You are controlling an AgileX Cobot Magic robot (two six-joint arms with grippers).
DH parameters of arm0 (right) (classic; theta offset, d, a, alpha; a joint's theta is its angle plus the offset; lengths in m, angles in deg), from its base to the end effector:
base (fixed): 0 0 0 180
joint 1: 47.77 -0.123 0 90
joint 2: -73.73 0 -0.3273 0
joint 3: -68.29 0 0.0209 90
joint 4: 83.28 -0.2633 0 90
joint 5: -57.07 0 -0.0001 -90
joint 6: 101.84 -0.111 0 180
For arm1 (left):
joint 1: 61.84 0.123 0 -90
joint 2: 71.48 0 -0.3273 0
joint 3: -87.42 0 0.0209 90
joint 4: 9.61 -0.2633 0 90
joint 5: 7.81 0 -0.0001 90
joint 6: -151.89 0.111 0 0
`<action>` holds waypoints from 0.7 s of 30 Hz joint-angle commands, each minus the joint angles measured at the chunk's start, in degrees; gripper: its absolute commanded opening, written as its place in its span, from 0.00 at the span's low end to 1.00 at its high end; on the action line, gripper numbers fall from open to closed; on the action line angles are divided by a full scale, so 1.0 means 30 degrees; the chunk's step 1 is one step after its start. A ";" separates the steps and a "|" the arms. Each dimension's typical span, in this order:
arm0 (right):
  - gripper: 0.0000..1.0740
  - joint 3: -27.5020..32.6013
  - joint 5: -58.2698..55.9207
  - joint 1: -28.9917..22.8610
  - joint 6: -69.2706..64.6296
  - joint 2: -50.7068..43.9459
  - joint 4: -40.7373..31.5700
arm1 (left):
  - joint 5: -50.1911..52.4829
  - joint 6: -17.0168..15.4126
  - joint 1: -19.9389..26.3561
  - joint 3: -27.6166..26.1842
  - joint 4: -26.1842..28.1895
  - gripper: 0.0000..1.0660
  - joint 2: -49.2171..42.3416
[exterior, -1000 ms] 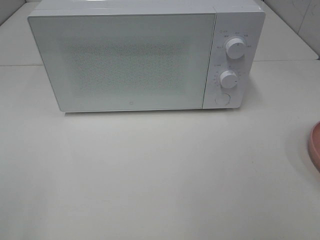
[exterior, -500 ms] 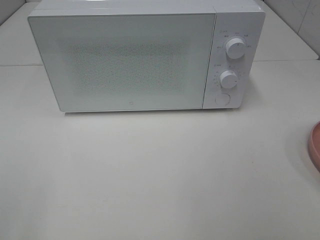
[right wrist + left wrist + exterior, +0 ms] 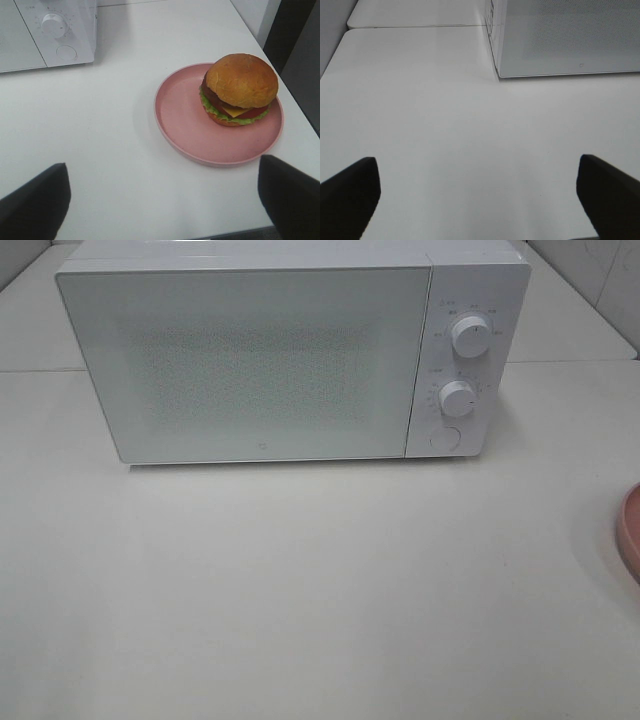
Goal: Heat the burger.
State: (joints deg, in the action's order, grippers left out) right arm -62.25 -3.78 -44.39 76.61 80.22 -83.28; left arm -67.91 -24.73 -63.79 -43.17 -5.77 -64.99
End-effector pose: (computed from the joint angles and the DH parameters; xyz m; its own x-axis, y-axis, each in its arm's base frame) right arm -0.0197 0.0012 0.2746 -0.4483 0.0536 -0.8923 0.0711 0.9972 0.0241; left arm -0.0195 -0.0058 0.2763 -0.4349 0.0403 -0.8996 0.0973 0.9953 -0.0024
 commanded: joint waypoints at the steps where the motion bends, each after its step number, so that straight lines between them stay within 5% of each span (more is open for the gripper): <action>1: 0.92 0.0038 0.0153 -0.0019 -0.0057 -0.0248 0.0000 | 0.0267 -0.0134 0.0076 0.0076 0.0095 0.96 -0.0458; 21: 0.92 0.0038 0.0153 -0.0019 -0.0057 -0.0248 0.0000 | 0.0267 -0.0134 0.0076 0.0076 0.0095 0.96 -0.0458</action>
State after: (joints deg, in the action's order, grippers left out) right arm -62.25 -3.78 -44.39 76.61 80.22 -83.28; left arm -67.91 -24.73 -63.79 -43.17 -5.71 -64.99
